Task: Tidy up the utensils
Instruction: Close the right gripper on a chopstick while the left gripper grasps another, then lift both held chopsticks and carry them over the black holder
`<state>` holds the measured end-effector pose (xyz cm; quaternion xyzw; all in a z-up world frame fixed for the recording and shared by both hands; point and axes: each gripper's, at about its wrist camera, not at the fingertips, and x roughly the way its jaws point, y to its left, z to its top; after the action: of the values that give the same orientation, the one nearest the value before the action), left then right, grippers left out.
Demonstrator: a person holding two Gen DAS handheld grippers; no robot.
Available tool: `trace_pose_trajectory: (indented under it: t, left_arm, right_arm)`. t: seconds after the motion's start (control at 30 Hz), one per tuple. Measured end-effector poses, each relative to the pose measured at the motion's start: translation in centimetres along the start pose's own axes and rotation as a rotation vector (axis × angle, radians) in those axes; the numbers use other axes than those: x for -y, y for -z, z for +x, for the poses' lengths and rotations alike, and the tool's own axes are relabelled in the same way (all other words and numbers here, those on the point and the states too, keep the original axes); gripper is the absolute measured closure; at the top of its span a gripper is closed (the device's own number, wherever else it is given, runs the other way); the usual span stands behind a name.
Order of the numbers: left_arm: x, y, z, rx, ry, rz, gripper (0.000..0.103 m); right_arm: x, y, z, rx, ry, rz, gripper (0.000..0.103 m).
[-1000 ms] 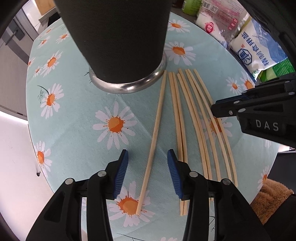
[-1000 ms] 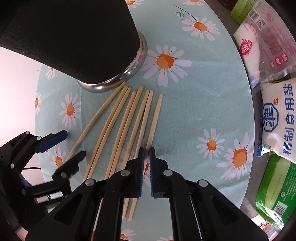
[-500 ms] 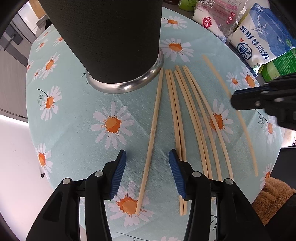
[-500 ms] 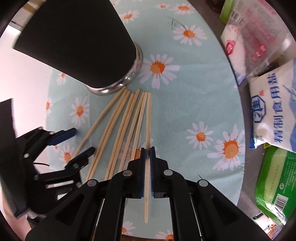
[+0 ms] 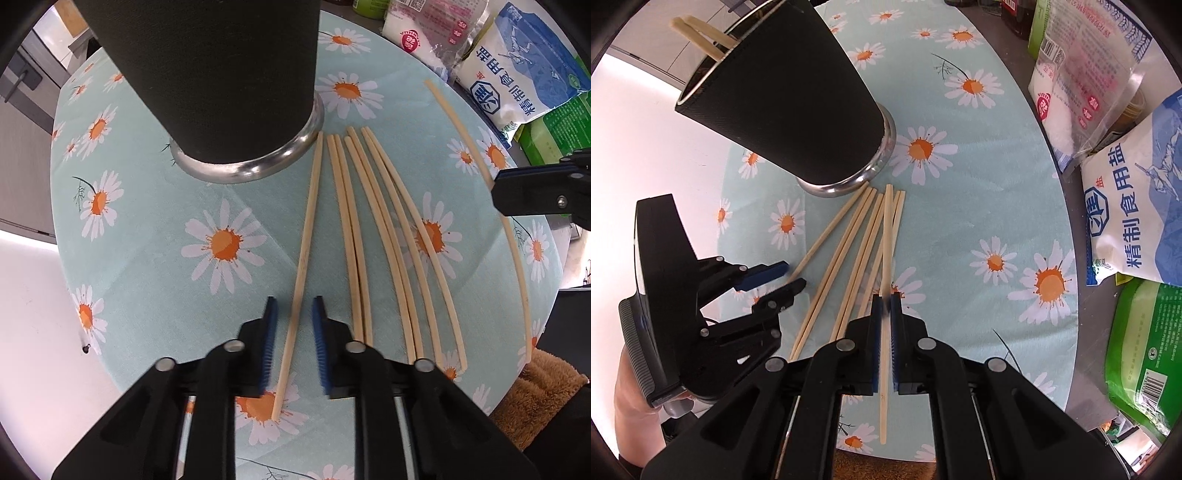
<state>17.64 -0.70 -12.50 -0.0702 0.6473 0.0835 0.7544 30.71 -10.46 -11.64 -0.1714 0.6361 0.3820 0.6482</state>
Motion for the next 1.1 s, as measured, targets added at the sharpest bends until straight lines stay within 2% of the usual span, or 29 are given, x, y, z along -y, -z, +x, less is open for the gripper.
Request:
trace_pose_trajectory:
  t: [0.07, 0.27, 0.77, 0.93, 1.1]
  left_arm:
    - [-0.2, 0.2, -0.1, -0.004, 0.0, 0.002, 0.097]
    - [-0.3, 0.9, -0.2, -0.008, -0.005, 0.03, 0.098]
    - [-0.8, 3.8, -2.4, 0.019, 0.021, -0.011, 0.099]
    - [-1.6, 5.3, -3.5, 0.048, 0.061, -0.054, 0.099]
    - [-2.2, 7.5, -5.8, 0.118, 0.13, -0.1, 0.099]
  right_arm:
    - [0.0, 0.0, -0.2, 0.004, 0.003, -0.006, 0.098]
    - [0.2, 0.1, -0.3, 0.003, -0.004, 0.0, 0.098]
    - [0.7, 0.1, -0.3, 0.008, -0.034, 0.015, 0.098]
    - [0.7, 0.0, -0.6, 0.01, -0.046, 0.019, 0.098]
    - [0.8, -0.2, -1.2, 0.022, -0.074, 0.021, 0.098]
